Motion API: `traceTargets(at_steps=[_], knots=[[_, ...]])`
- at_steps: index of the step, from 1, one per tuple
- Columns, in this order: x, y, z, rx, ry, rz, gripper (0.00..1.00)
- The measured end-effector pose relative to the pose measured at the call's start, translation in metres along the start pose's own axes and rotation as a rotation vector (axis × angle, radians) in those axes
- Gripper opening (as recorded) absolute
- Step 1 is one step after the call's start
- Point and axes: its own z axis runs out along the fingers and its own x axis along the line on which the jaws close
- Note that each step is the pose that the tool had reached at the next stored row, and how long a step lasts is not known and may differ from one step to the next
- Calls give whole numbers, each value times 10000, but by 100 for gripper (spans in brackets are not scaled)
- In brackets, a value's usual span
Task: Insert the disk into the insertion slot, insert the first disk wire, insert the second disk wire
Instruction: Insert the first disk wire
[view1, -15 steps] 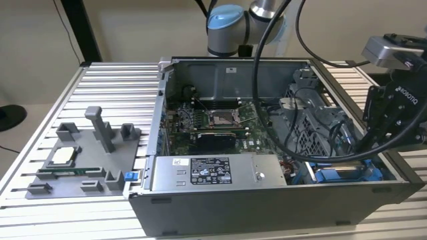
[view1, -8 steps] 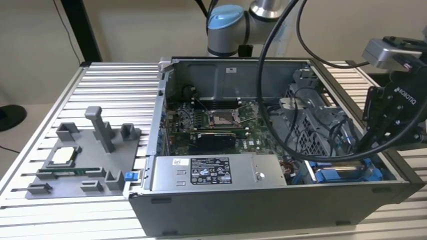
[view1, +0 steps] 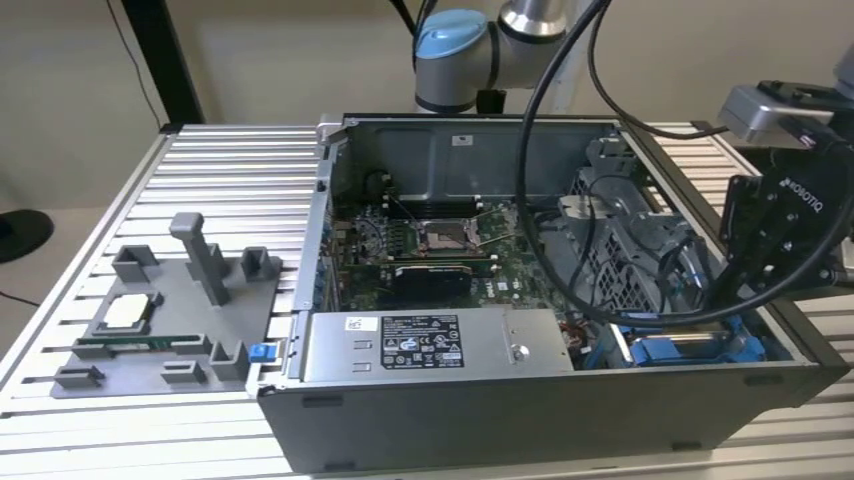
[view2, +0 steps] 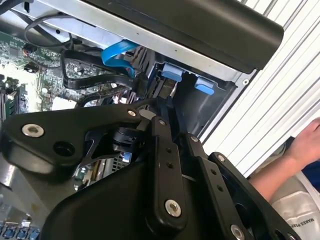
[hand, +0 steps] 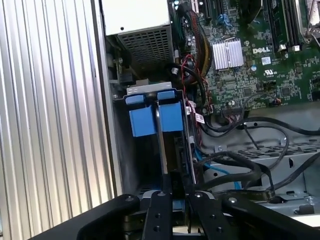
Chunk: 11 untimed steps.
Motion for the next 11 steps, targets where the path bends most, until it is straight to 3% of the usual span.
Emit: traceTargets(at_steps=[3,8,11], knots=[[-16,-1,23,-5,-88,-137,0],[-33,-2,57,-32,-327,-310,0],[-36,-4,82,-35,-377,-388,0]])
